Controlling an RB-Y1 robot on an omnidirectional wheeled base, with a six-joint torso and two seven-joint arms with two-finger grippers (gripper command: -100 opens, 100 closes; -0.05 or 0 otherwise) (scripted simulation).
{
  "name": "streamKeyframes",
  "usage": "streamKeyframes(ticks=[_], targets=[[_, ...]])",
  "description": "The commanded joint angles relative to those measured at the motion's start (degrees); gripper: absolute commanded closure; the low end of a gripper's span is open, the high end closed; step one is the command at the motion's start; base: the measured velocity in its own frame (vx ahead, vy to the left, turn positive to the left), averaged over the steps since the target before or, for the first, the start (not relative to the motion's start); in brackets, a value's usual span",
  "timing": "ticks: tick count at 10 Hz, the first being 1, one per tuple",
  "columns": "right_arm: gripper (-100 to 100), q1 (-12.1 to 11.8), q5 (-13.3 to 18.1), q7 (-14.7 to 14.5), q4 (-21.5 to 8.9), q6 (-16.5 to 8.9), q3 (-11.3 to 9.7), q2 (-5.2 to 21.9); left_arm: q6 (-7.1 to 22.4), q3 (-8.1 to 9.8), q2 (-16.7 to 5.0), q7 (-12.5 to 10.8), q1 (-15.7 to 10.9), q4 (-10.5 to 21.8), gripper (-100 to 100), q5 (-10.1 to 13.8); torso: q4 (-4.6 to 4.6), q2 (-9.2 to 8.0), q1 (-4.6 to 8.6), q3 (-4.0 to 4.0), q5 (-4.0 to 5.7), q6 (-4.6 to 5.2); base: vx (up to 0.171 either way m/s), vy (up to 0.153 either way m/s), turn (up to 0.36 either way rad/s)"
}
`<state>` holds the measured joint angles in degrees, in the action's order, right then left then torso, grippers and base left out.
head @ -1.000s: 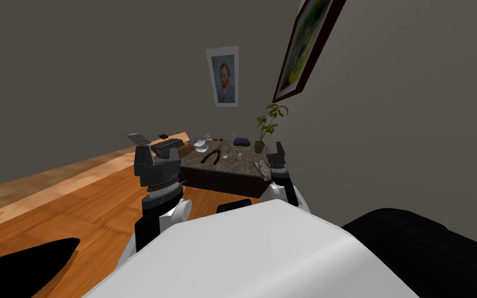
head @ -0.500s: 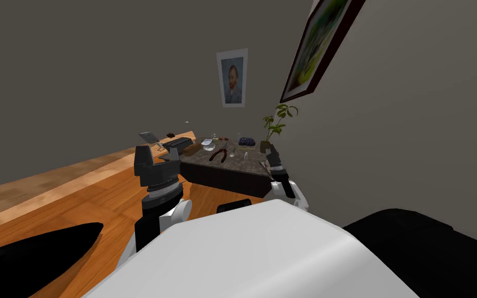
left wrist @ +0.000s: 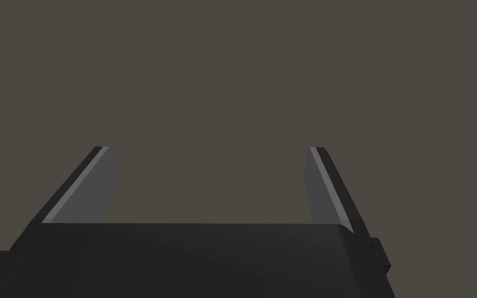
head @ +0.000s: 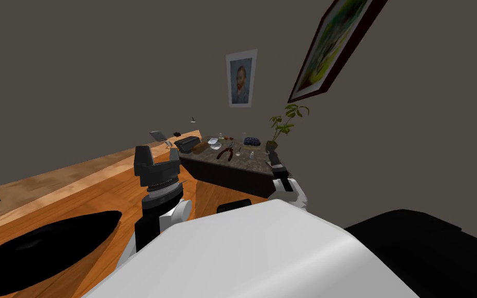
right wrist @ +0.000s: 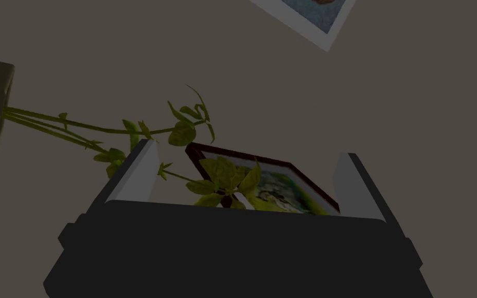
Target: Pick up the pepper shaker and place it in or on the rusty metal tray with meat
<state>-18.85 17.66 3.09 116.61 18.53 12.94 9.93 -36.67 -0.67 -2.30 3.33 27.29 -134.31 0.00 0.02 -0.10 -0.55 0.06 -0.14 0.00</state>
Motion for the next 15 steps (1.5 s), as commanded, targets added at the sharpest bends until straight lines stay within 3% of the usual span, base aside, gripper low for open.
streamKeyframes(ticks=[1, 3, 4, 7, 8, 11, 14, 15], targets=[[-100, 0.5, 2.2, -1.1, -1.6, -0.5, 0.3, -0.8, 0.0, 0.00, 0.0, 0.0, 0.0, 0.0, 0, 0.0, 0.00, 0.00, 0.00, 0.00, 0.00, 0.00, -0.022, 0.106, 0.024], [-100, 2.7, 5.9, -2.7, -5.5, -3.4, 2.7, -0.3, 0.0, 0.00, 0.0, 0.0, 0.0, 0.0, 0, 0.0, 0.00, 0.00, 0.15, 0.00, 0.04, 0.00, -0.012, 0.120, 0.086], [-100, 2.7, 6.4, -2.7, -5.5, -3.4, 2.7, -0.3, 0.0, 0.00, 0.0, 0.0, 0.0, 0.0, 0, 0.0, 0.00, 0.02, 0.07, -0.01, 0.02, 0.01, -0.012, 0.113, 0.042], [-100, 6.0, 12.0, -4.9, -11.3, -7.7, 5.9, 0.3, 0.0, 0.00, 0.0, 0.0, 0.0, 0.0, 0, 0.0, -0.01, 0.04, 0.13, -0.02, 0.03, 0.00, -0.007, 0.124, 0.090], [-100, 6.0, 12.7, -4.9, -11.5, -7.9, 5.9, 0.3, 0.0, 0.00, 0.0, 0.0, 0.0, 0.0, 0, 0.0, -0.01, 0.05, 0.03, -0.03, 0.01, 0.01, 0.003, 0.103, 0.021], [-100, 9.4, 18.4, -7.2, -17.3, -12.4, 8.2, 1.1, 0.0, 0.01, 0.0, 0.0, 0.0, 0.0, 0, 0.0, -0.02, 0.11, 0.26, -0.06, 0.06, 0.02, 0.018, 0.091, 0.069], [-100, 10.6, 20.9, -7.9, -19.9, -13.9, 8.8, 1.4, 0.0, 0.01, 0.0, 0.0, 0.0, 0.0, 0, 0.0, -0.03, 0.13, 0.33, -0.07, 0.06, 0.03, 0.019, 0.062, 0.022], [-100, 11.7, 22.8, -8.7, -22.0, -15.4, 9.2, 1.7, 0.0, 0.01, 0.0, 0.0, 0.0, 0.0, 0, 0.0, -0.02, 0.10, 0.42, -0.06, 0.08, 0.04, 0.020, 0.037, 0.044]])
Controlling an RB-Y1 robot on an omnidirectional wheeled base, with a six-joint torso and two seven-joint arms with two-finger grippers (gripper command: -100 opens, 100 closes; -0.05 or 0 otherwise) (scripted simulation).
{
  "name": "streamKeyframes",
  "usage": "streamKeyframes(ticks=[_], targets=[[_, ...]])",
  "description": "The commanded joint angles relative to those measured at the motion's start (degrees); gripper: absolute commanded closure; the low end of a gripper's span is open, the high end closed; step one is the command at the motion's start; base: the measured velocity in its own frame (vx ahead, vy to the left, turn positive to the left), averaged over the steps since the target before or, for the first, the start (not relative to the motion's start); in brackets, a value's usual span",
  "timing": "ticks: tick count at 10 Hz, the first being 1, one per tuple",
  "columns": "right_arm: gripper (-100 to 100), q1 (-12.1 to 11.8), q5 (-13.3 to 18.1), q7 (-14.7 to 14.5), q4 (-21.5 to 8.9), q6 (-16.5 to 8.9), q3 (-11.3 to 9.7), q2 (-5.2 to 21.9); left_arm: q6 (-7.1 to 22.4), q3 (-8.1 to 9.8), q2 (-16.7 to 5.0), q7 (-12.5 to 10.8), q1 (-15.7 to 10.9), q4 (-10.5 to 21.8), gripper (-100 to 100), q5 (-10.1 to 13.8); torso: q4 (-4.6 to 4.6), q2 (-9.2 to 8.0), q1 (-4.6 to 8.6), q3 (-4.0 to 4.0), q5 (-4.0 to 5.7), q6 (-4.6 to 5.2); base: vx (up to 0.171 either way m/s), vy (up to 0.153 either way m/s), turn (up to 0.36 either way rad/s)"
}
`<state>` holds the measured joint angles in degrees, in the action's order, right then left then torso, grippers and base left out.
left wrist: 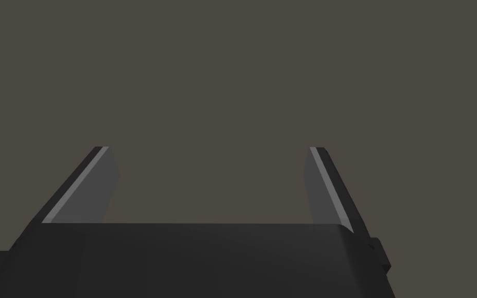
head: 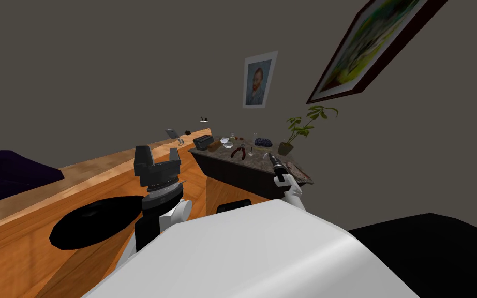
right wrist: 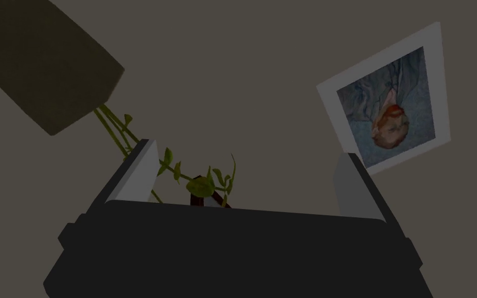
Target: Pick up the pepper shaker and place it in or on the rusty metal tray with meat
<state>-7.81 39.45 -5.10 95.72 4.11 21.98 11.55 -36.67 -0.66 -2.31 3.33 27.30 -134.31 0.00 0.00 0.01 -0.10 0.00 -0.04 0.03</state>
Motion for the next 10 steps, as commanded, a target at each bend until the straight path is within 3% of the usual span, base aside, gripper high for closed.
streamKeyframes(ticks=[1, 2, 4, 5, 10], targets=[[-100, 1.8, 2.9, -1.2, -2.9, -2.4, 0.5, 0.4, 0.0, 0.00, 0.0, 0.0, 0.0, 0.0, 0, 0.0, 0.00, 0.00, 0.00, 0.00, 0.00, 0.00, 0.042, 0.062, 0.053], [-100, 1.8, 3.0, -1.2, -3.3, -2.4, 0.5, 0.4, 0.0, 0.00, 0.0, 0.0, 0.0, 0.0, 0, 0.0, -0.01, 0.07, -0.07, -0.04, -0.02, -0.01, 0.035, 0.049, 0.012], [-100, 4.1, 6.6, -2.6, -6.8, -5.2, 0.8, 1.1, 0.0, 0.00, 0.0, 0.0, 0.0, 0.0, 0, 0.0, -0.01, 0.04, 0.00, -0.02, -0.01, 0.00, 0.037, 0.045, 0.028], [-100, 4.1, 6.7, -2.6, -7.6, -5.2, 0.8, 1.1, 0.0, 0.00, 0.0, 0.0, 0.0, 0.0, 0, 0.0, -0.02, 0.09, -0.04, -0.05, -0.01, 0.00, 0.039, 0.037, 0.012], [-100, 8.4, 13.5, -5.1, -15.5, -10.6, 0.9, 2.2, 0.0, 0.00, 0.0, 0.0, 0.0, 0.0, 0, 0.0, -0.02, 0.07, 0.07, -0.04, 0.01, 0.01, 0.045, 0.026, 0.015]])
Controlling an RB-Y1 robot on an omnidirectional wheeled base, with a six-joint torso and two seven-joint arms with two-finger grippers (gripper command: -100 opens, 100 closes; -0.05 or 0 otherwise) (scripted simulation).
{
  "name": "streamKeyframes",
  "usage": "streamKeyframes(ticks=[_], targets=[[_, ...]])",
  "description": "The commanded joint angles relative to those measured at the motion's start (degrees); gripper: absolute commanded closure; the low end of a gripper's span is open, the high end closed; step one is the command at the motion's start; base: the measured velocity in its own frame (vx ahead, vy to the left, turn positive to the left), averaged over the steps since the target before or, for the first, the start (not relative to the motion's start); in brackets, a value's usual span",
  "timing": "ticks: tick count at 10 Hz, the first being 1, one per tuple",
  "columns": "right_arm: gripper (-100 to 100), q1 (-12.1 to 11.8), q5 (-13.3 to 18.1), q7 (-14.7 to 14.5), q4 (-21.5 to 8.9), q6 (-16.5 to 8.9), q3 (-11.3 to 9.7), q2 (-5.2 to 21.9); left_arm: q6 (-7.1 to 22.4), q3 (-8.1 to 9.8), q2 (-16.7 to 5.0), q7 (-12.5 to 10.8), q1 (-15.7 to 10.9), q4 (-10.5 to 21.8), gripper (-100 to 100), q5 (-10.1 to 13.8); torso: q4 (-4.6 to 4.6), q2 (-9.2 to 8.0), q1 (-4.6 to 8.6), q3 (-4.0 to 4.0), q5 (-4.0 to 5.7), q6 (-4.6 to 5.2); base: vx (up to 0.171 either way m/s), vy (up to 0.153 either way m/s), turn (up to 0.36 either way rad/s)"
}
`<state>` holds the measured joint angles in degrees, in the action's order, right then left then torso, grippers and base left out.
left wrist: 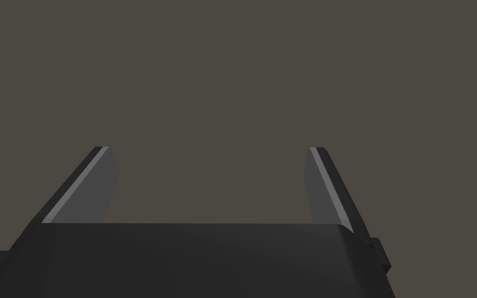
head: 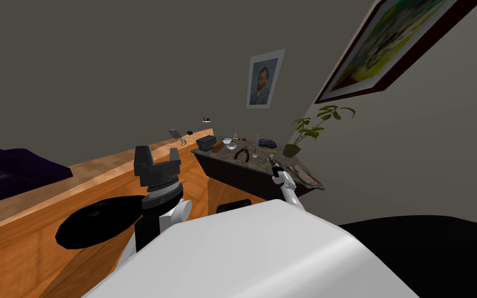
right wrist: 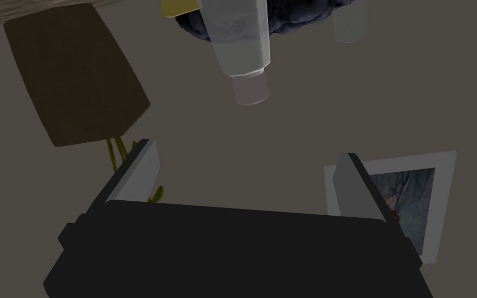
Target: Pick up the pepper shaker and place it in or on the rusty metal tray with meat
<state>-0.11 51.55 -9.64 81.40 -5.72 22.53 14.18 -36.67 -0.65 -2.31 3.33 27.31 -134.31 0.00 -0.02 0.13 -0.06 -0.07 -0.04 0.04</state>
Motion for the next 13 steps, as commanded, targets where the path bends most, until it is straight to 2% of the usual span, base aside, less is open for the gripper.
streamKeyframes(ticks=[1, 4, 9, 10, 11, 12, 13], targets=[[-100, 1.7, 2.9, -1.2, -2.9, -1.9, 0.3, -0.1, 0.0, 0.00, 0.0, 0.0, 0.0, 0.0, 0, 0.0, 0.00, 0.00, 0.00, 0.00, 0.00, 0.00, 0.066, 0.027, 0.012], [-100, 4.3, 7.1, -2.7, -8.1, -5.2, 0.1, 1.0, 0.0, 0.00, 0.0, 0.0, 0.0, 0.0, 0, 0.0, -0.02, 0.05, 0.01, -0.04, 0.01, 0.00, 0.065, 0.023, 0.011], [-100, 7.7, 12.5, -4.7, -14.3, -9.4, 0.3, 2.7, 0.0, 0.00, 0.0, 0.0, 0.0, 0.0, 0, 0.0, 0.00, -0.05, 0.10, 0.02, 0.02, 0.01, 0.047, 0.009, 0.004], [-100, 7.2, 11.6, -4.5, -13.4, -8.9, 0.1, 2.5, 0.0, 0.00, 0.0, 0.0, 0.0, 0.0, 0, 0.0, 0.00, -0.05, 0.09, 0.02, 0.02, 0.01, 0.020, 0.002, 0.002], [0, 7.3, 11.7, -4.6, -13.5, -9.1, 0.1, 2.5, 0.0, 0.00, 0.0, 0.0, 0.0, 0.0, 0, 0.0, 0.02, -0.13, 0.10, 0.06, 0.02, 0.02, 0.000, 0.000, 0.000], [-100, 6.9, 12.1, -4.3, -13.3, -8.8, 0.4, 2.3, 0.0, 0.00, 0.0, 0.0, 0.0, 0.0, 0, 0.0, 0.03, -0.19, 0.10, 0.10, 0.02, 0.02, 0.075, -0.048, 0.004], [-100, 7.1, 11.8, -4.5, -13.4, -9.0, 0.2, 2.5, 0.0, 0.01, 0.0, 0.0, 0.0, 0.0, 0, 0.0, 0.01, -0.01, 0.26, 0.01, 0.05, 0.02, 0.048, -0.032, 0.007]])
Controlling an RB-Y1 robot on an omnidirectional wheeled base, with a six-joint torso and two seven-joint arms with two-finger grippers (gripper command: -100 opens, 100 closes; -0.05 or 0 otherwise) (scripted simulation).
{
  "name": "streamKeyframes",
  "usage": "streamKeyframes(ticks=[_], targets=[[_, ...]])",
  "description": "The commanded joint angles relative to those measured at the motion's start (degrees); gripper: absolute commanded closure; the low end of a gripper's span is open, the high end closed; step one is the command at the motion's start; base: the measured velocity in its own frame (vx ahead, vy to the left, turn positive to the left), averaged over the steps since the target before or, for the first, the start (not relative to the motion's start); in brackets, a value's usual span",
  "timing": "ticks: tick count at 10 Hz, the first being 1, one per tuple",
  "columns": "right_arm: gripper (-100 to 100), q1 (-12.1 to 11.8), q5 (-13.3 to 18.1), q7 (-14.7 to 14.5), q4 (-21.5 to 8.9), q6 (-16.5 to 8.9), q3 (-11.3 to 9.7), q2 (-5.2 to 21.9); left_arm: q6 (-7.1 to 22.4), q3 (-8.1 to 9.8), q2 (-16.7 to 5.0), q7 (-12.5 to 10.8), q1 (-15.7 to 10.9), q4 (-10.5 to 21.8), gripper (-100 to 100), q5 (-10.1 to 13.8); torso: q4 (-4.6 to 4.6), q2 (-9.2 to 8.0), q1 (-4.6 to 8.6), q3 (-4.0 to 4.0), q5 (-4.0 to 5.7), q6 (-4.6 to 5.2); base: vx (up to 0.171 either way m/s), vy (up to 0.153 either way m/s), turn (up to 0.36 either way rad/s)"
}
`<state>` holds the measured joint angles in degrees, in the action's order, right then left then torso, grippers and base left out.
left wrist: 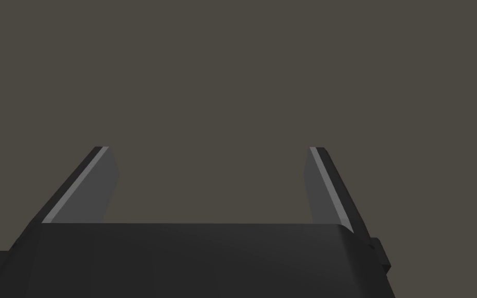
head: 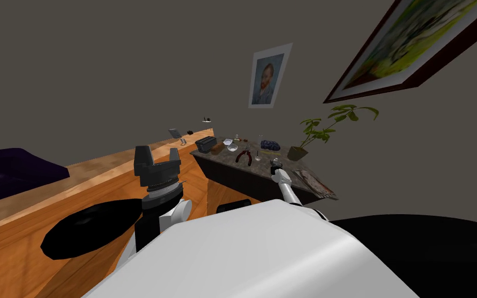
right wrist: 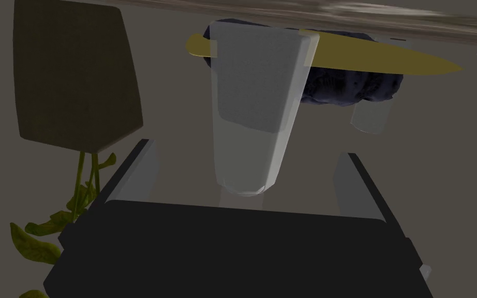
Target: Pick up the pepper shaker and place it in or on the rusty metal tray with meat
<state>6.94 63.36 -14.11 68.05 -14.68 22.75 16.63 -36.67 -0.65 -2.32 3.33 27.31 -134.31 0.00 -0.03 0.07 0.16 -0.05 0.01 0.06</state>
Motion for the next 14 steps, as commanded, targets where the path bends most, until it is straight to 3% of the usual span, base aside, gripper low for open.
streamKeyframes(ticks=[1, 5, 6, 7, 8, 9, 12, 14], targets=[[100, 0.0, 0.0, 0.0, 0.0, 0.0, 0.0, 0.0, 0.0, 0.00, 0.0, 0.0, 0.0, 0.0, 0, 0.0, 0.00, 0.00, 0.00, 0.00, 0.00, 0.00, 0.006, -0.004, 0.001], [100, 0.0, 0.0, 0.0, 0.0, 0.0, 0.0, 0.0, 0.0, 0.00, 0.0, 0.0, 0.0, 0.0, 0, 0.0, 0.02, -0.14, -0.08, 0.08, -0.01, 0.02, 0.000, 0.000, 0.000], [0, 0.0, 0.0, 0.0, 0.0, 0.0, 0.0, 0.0, 0.0, 0.00, 0.0, 0.0, 0.0, 0.0, 0, 0.0, 0.02, -0.14, -0.07, 0.08, -0.01, 0.02, 0.000, 0.000, 0.000], [100, 0.0, 0.0, 0.0, 0.0, 0.0, 0.0, 0.0, 0.0, 0.00, 0.0, 0.0, 0.0, 0.0, 0, 0.0, 0.02, -0.14, -0.07, 0.08, -0.01, 0.02, 0.000, 0.000, 0.000], [0, 0.0, 0.0, 0.0, 0.0, 0.0, 0.0, 0.0, 0.0, 0.00, 0.0, 0.0, 0.0, 0.0, 0, 0.0, 0.02, -0.14, -0.07, 0.08, -0.01, 0.02, 0.000, 0.000, 0.000], [100, 0.6, -0.6, 0.5, 0.4, -0.3, 0.0, 0.7, 0.0, 0.00, 0.0, 0.0, 0.0, 0.0, 0, 0.0, 0.02, -0.14, -0.07, 0.07, -0.01, 0.02, -0.098, 0.042, 0.012], [100, 1.1, -1.3, 0.8, 0.8, -0.3, 0.1, 2.0, 0.0, -0.01, 0.0, 0.0, 0.0, 0.0, 0, 0.0, 0.17, -0.83, -0.26, 0.47, -0.05, 0.13, -0.178, 0.029, -0.054], [100, 1.2, -1.4, 0.8, 1.3, 0.0, 0.5, 3.2, 0.0, 0.00, 0.0, 0.0, 0.0, 0.0, 0, 0.0, 0.25, -1.17, 0.24, 0.68, -0.01, 0.31, -0.213, -0.095, -0.104]])
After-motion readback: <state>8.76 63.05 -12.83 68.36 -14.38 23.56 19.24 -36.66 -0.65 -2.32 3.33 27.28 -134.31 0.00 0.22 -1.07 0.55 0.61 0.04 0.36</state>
